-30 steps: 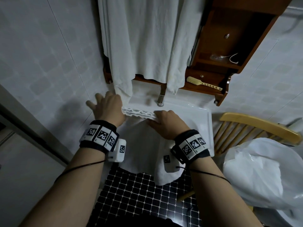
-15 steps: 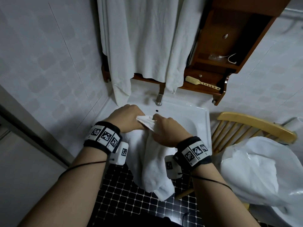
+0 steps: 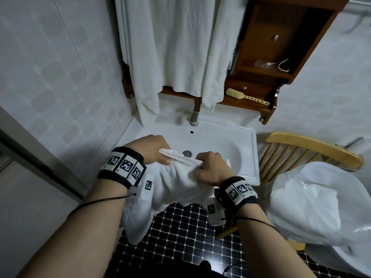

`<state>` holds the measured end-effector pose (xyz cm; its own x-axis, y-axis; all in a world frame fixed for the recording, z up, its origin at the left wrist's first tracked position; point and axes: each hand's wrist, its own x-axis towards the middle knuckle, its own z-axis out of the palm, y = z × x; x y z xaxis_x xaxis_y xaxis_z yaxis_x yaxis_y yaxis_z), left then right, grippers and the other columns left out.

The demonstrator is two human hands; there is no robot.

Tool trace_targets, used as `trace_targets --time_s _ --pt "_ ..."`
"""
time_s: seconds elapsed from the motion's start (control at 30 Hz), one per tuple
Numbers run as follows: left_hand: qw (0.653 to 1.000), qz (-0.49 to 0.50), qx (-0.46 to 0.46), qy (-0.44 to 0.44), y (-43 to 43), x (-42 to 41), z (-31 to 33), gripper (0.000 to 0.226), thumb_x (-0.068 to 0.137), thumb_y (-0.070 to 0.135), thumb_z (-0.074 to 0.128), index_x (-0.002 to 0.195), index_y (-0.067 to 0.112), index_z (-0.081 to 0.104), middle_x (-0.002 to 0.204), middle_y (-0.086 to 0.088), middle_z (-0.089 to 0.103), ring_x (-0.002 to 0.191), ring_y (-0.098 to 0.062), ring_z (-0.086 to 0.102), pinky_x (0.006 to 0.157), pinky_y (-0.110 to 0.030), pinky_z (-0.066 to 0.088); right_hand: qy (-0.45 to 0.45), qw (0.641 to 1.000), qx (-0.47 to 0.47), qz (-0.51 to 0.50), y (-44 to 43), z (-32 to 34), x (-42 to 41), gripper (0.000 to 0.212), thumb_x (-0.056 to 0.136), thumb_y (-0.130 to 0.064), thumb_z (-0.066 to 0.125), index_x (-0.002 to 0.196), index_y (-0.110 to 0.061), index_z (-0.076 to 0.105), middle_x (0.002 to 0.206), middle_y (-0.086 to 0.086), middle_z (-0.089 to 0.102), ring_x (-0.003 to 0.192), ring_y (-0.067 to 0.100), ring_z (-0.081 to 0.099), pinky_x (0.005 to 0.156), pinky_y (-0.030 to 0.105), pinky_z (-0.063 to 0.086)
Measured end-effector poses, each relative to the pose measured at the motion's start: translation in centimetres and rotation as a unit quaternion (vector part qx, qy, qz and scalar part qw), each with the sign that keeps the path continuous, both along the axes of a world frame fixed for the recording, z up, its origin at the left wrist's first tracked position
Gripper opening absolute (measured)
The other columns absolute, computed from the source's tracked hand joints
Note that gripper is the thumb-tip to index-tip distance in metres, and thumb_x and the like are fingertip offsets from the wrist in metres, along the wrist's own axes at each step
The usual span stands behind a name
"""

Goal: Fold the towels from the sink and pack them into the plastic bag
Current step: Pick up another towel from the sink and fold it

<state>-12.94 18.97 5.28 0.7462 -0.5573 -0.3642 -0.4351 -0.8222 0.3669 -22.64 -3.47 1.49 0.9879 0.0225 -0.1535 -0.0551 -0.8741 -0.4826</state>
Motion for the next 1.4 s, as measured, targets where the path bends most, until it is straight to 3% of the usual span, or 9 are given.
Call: trace_targets --time_s 0.23,0.4,0.53,0.73,0.83,1.0,1.1,1.23,1.4 --pt "0.990 -0.035 0.097 0.092 0.2 -0.4 -1.9 0.040 0.081 0.002 0.064 0.054 0.025 0.045 0.063 0.004 0.042 0.064 -0.020 0.036 0.068 -0.033 0.033 0.086 0.991 -0.070 0.072 -0.1 -0.3 0.7 0.017 0.075 -0.006 0.052 0.061 -0.011 0.044 0.059 0.001 0.046 0.071 0.032 0.052 0.060 0.032 0.037" --pt "0.992 -0.067 0.034 0.105 -1.2 -1.8 -2.6 0.027 0.090 0.005 0.069 0.083 0.030 0.064 0.084 0.012 0.059 0.075 -0.011 0.052 0.078 -0.029 0.051 -0.059 0.973 -0.218 0.042 0.6 -0.4 2.4 0.013 0.081 -0.022 0.060 0.084 -0.027 0.072 0.095 -0.005 0.059 0.104 0.030 0.052 0.091 0.043 0.037" --pt "0.984 -0.084 -0.079 0.133 -1.1 -2.3 -2.9 0.029 0.086 -0.006 0.061 0.067 0.015 0.055 0.065 0.001 0.047 0.058 -0.007 0.036 0.060 -0.027 0.034 -0.217 0.975 -0.008 -0.044 2.0 -2.6 2.9 0.022 0.084 -0.020 0.077 0.099 -0.036 0.078 0.113 0.000 0.051 0.103 0.026 0.050 0.085 0.036 0.043" --pt "0.973 -0.065 -0.160 0.152 -0.8 -2.7 -4.4 0.033 0.094 0.003 0.065 0.081 0.033 0.072 0.084 0.004 0.065 0.070 0.003 0.056 0.074 -0.022 0.046 0.025 0.955 0.279 -0.093 3.2 -2.1 1.1 0.059 0.099 -0.068 0.056 0.074 -0.015 0.056 0.067 -0.009 0.053 0.063 0.010 0.048 0.070 0.030 0.041" --pt "0.969 -0.028 -0.199 0.145 0.3 -2.5 -5.3 0.024 0.089 0.024 0.071 0.089 0.047 0.077 0.098 0.010 0.079 0.095 -0.009 0.070 0.091 -0.037 0.054 0.079 0.927 0.365 0.044 2.7 -2.6 -0.3 0.024 0.092 -0.040 0.081 0.101 -0.019 0.075 0.086 0.004 0.068 0.080 0.011 0.060 0.078 0.031 0.049" --pt "0.950 0.033 -0.305 0.064 0.7 -2.7 -4.4 0.039 0.075 0.012 0.094 0.105 0.032 0.080 0.106 0.012 0.077 0.080 0.009 0.066 0.080 -0.021 0.053 0.002 0.984 0.170 0.049 2.8 -3.8 0.2 0.039 0.076 -0.010 0.084 0.113 -0.021 0.074 0.096 -0.006 0.075 0.089 0.015 0.067 0.084 0.037 0.054" --pt "0.966 0.040 -0.253 0.027 1.0 -2.7 -4.5 0.067 0.067 0.012 0.093 0.119 0.041 0.063 0.124 0.014 0.054 0.074 0.007 0.059 0.072 -0.015 0.045 -0.011 0.984 0.173 0.036 3.5 -3.6 0.2 0.030 0.078 -0.002 0.071 0.103 -0.019 0.073 0.092 0.000 0.075 0.088 0.021 0.069 0.082 0.042 0.057" --pt "0.995 0.002 -0.088 0.042 1.4 -2.5 -5.6 0.080 0.065 0.015 0.089 0.138 0.024 0.057 0.154 0.009 0.040 0.125 -0.007 0.053 0.099 -0.016 0.044 -0.038 0.979 0.198 0.034 4.4 -2.3 -0.1 0.045 0.075 0.004 0.055 0.081 -0.039 0.069 0.080 0.003 0.065 0.071 0.015 0.061 0.066 0.031 0.048" --pt "0.999 0.010 -0.030 0.015 1.8 -2.5 -5.5 0.062 0.062 0.040 0.090 0.115 0.023 0.063 0.125 0.007 0.053 0.111 -0.014 0.057 0.094 -0.032 0.051 -0.088 0.964 0.249 -0.035 4.2 -1.4 0.0 0.041 0.064 -0.002 0.043 0.072 -0.029 0.073 0.079 0.000 0.074 0.081 0.023 0.072 0.064 0.037 0.055"
